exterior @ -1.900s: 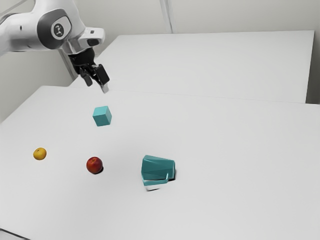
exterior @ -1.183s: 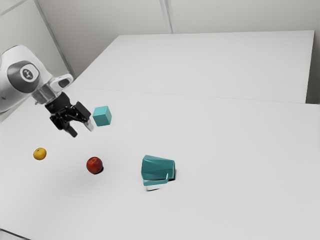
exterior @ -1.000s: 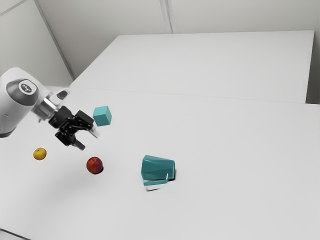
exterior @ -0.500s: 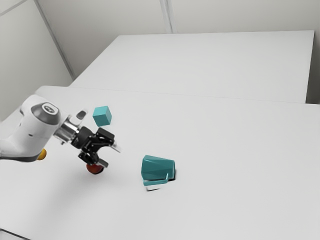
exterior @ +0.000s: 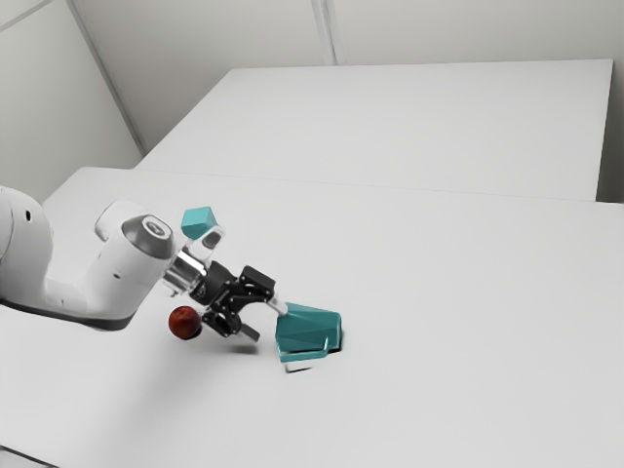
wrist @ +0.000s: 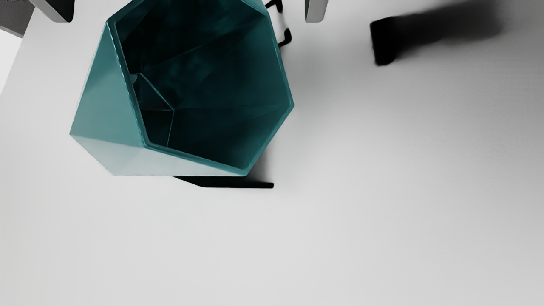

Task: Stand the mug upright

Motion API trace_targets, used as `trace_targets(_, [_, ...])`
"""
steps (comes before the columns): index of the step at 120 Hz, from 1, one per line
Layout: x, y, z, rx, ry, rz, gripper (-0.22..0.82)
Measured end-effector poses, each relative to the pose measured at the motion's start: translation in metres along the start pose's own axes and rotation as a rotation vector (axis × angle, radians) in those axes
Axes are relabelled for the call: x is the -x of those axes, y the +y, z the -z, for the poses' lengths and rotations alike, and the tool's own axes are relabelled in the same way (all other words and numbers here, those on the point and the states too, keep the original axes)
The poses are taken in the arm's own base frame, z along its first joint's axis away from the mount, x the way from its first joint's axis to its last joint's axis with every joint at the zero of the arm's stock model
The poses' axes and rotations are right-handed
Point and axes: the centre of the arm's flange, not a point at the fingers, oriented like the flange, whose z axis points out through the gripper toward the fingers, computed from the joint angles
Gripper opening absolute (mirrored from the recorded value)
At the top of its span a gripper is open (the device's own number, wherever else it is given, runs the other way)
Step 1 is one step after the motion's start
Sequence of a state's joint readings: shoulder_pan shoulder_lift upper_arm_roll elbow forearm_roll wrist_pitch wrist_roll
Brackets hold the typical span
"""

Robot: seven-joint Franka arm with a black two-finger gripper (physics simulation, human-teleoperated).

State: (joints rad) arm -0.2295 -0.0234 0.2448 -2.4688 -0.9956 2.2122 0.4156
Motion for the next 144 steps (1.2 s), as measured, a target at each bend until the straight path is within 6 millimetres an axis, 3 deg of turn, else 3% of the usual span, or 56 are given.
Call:
trace_targets(28, [0.005, 0.020, -0.018, 0.011, 0.004, -0.024, 0.59])
trace_targets(56, [0.001, 0.025, -0.024, 0.010, 0.022, -0.030, 0.54])
trace_targets(98, [-0.004, 0.033, -0.024, 0.015, 0.048, -0.037, 0.17])
trace_targets(144, [-0.012, 0.051, -0.017, 0.026, 0.073, -0.071, 0.08])
